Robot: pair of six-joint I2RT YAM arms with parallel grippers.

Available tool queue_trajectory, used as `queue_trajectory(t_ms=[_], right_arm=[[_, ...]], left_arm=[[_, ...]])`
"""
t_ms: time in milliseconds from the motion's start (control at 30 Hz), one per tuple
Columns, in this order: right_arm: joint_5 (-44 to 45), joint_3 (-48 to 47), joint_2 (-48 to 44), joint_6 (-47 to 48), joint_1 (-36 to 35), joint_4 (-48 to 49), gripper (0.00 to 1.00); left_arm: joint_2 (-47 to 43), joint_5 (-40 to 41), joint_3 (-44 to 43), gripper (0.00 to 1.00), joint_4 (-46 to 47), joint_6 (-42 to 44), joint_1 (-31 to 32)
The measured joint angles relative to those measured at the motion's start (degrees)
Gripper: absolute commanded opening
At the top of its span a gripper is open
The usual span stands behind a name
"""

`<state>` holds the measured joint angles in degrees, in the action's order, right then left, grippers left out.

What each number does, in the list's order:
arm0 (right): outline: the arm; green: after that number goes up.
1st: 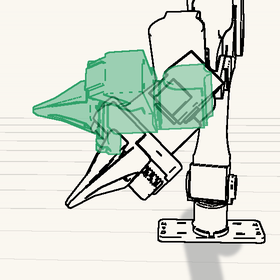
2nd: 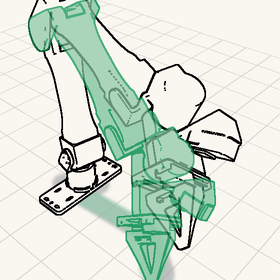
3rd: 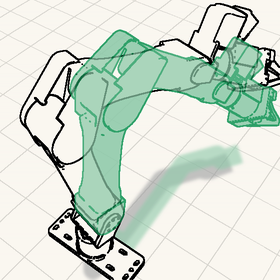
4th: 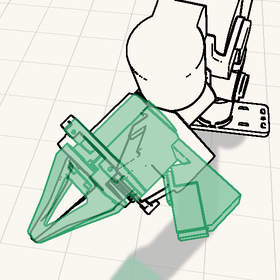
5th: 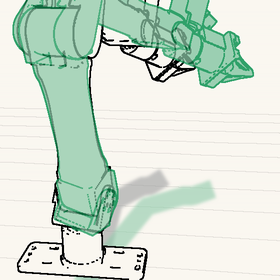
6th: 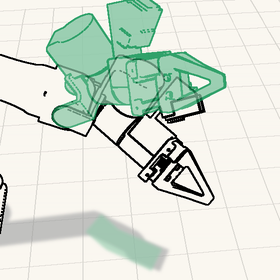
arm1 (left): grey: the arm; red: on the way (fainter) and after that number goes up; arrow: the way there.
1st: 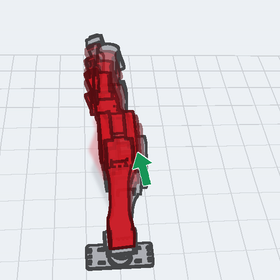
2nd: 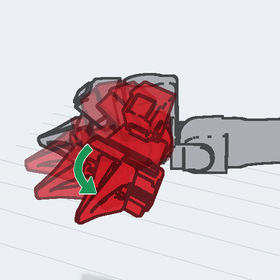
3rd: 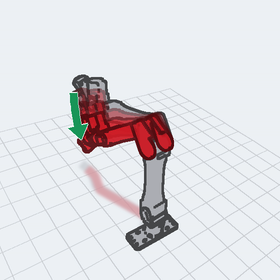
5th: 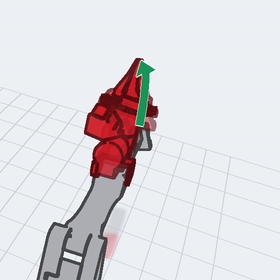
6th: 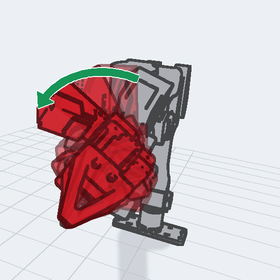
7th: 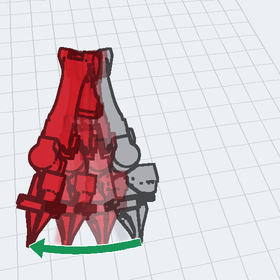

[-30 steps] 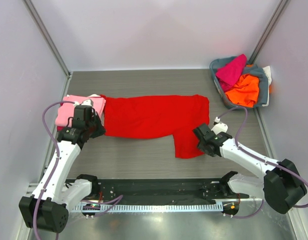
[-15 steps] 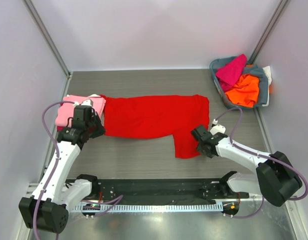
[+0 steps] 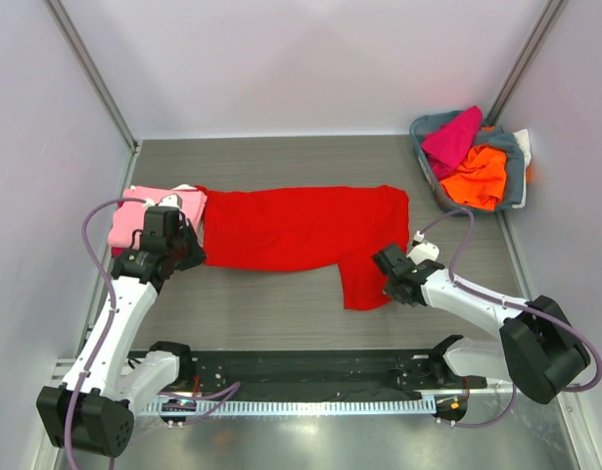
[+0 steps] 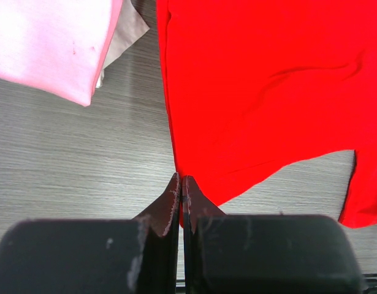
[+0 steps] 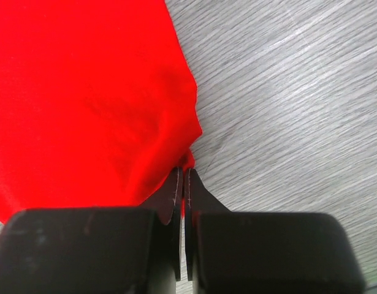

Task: Fold and stack the t-shirts
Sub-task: Flatten the tshirt out

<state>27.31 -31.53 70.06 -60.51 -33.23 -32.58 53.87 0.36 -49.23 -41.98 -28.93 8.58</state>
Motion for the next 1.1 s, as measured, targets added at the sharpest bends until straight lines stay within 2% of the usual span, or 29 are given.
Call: queue_trajectory(t_ms=[200,467,667,833,1000,1100], right_arm=[[0.1,0.5,-2.9,1.8,0.0,-1.5,0.01],[1.0,-2.9,-14.8,6.8,0.1,-6.7,0.01],[5.0,-11.4,-26.0,10.8,0.1,-6.6,0.01],[7.7,-21.6,-25.9,17.1,0.1,-5.2,0.01],[6.9,-36.0,-21.4,24.5,0.1,-3.7,0.01],[5.4,-43.3,-22.0,28.9,0.1,-3.3,0.01]], left_arm=[[0.0,0.0,0.0,0.0,0.0,0.0,0.0],[0.5,-0.7,0.0,0.0,0.0,0.0,0.0],[0.8,-1.2,0.0,0.0,0.0,0.0,0.0],[1.5,-1.3,-2.1,0.0,-1.2,-1.5,0.0],[1.6,-2.0,-11.8,0.01,-2.9,-5.0,0.0],[-0.1,-2.0,-19.2,0.0,-2.9,-7.3,0.0]])
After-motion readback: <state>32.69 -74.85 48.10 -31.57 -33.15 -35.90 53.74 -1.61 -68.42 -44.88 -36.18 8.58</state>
